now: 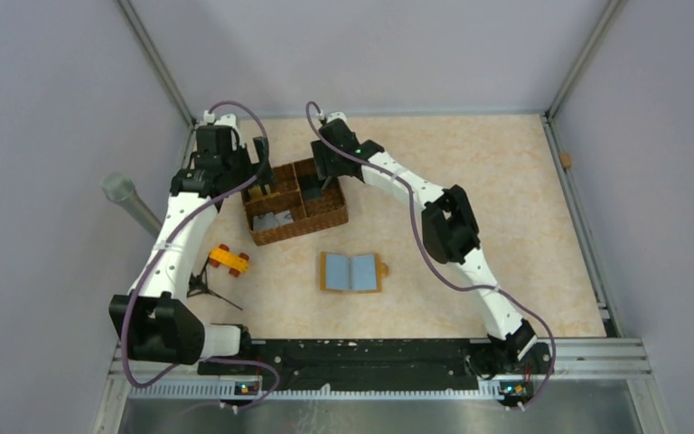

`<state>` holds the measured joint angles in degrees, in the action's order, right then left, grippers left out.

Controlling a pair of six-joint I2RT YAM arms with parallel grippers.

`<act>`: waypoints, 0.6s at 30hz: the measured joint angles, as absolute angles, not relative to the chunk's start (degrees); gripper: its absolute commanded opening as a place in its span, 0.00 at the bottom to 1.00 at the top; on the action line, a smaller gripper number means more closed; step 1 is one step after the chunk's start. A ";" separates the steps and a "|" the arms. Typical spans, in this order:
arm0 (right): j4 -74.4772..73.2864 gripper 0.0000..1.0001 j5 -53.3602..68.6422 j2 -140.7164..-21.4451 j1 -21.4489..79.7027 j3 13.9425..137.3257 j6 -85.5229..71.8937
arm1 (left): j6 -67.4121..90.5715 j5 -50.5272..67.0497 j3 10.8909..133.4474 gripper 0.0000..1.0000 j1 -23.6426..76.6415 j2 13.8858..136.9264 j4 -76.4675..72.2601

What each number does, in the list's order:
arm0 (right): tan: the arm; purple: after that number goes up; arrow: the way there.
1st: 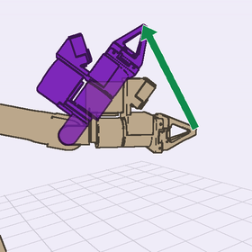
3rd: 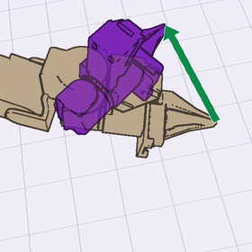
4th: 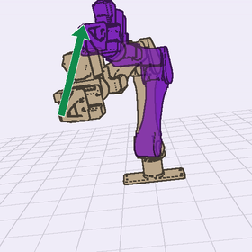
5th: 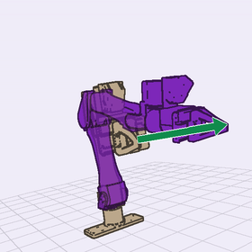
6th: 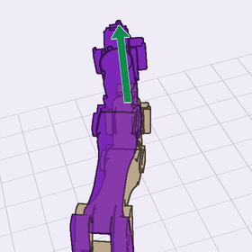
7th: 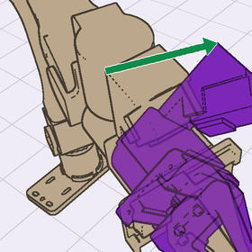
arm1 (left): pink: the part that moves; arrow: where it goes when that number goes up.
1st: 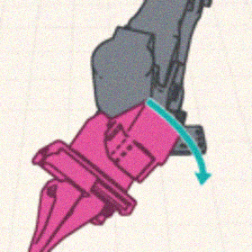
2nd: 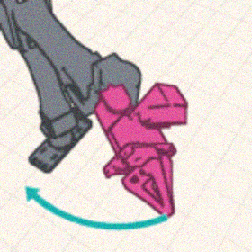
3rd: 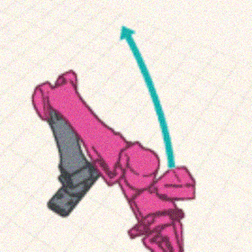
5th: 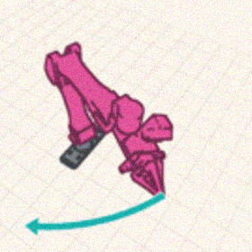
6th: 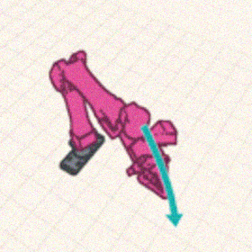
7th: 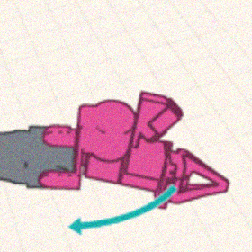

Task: Put the credit cards into the card holder
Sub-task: Pick up the credit card from the storage box.

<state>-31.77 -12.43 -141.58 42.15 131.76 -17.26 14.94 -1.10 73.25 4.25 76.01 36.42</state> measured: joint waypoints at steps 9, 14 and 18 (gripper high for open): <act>-31.33 0.64 -18.72 -143.76 43.16 132.79 -16.49 | 15.05 -0.91 72.95 0.99 4.19 76.01 36.40; -31.24 0.63 -21.32 -143.76 43.75 133.08 -16.40 | 15.05 -0.89 72.93 0.99 4.14 76.01 36.40; -31.11 0.63 -22.46 -143.76 44.05 133.16 -15.97 | 15.07 -0.14 72.84 0.99 4.10 76.01 36.36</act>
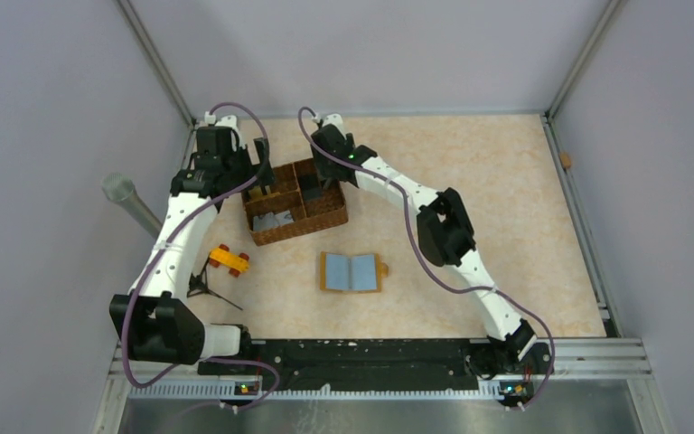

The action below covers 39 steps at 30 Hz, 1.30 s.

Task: Put the credit cards into the card holder
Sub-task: Pick up the credit card from the storage box.

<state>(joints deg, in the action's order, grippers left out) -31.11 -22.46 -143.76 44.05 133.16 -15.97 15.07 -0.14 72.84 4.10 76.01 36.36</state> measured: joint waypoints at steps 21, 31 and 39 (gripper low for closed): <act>-29.34 0.55 -25.67 -143.63 45.32 133.16 -13.04 | 15.14 3.36 72.62 0.99 3.84 76.01 36.21; -28.62 0.44 -25.89 -143.59 45.87 133.16 -12.71 | 15.31 3.90 72.62 0.99 3.77 76.03 36.21; -28.29 0.39 -26.98 -143.00 46.52 133.16 -11.49 | 15.35 5.10 72.62 0.99 3.66 76.34 36.16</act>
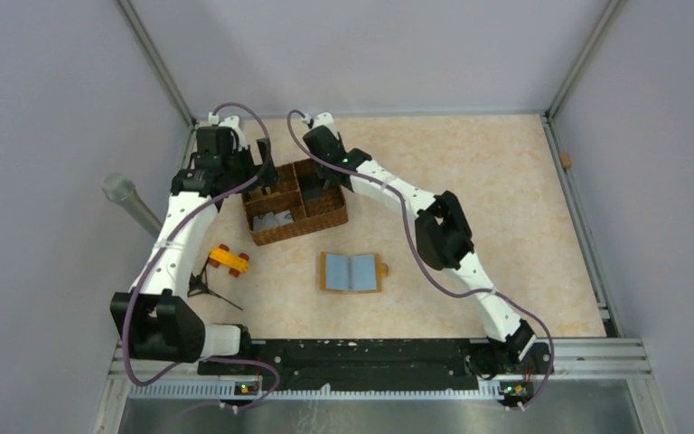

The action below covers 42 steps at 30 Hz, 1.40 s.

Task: Put the credit cards into the card holder
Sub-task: Pick up the credit card from the storage box.

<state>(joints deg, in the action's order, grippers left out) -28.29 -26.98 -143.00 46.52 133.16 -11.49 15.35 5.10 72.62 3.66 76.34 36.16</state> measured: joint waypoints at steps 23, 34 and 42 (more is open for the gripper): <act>-27.49 0.56 -26.70 -142.37 46.74 133.16 -10.87 | 15.77 6.22 72.60 0.99 3.40 76.51 36.16; -27.51 0.56 -27.35 -143.13 46.74 133.16 -10.63 | 15.97 6.44 72.60 0.99 3.25 76.51 36.16; -27.68 0.54 -27.40 -143.79 46.74 133.16 -10.68 | 15.97 6.44 72.60 0.99 3.09 76.51 36.16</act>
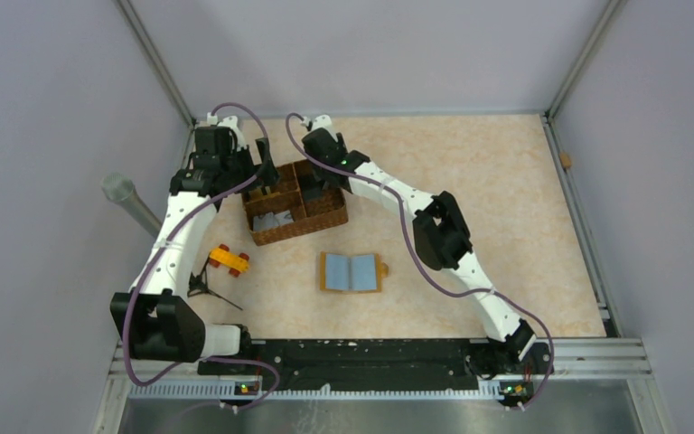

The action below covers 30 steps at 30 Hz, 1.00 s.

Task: Put the credit cards into the card holder
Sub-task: Pick up the credit card from the storage box.

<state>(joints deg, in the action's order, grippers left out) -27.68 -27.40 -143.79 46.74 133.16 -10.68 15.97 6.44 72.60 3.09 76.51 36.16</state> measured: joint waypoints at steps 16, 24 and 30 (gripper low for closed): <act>-27.75 0.50 -29.54 -143.79 46.72 133.19 -10.57 | 15.97 6.63 72.60 0.99 3.03 76.51 36.16; -27.92 0.47 -29.76 -143.79 46.72 133.19 -10.59 | 15.97 6.68 72.60 0.99 2.92 76.51 36.16; -27.92 0.42 -29.76 -143.79 46.70 133.19 -10.61 | 15.97 6.76 72.60 0.99 2.83 76.51 36.16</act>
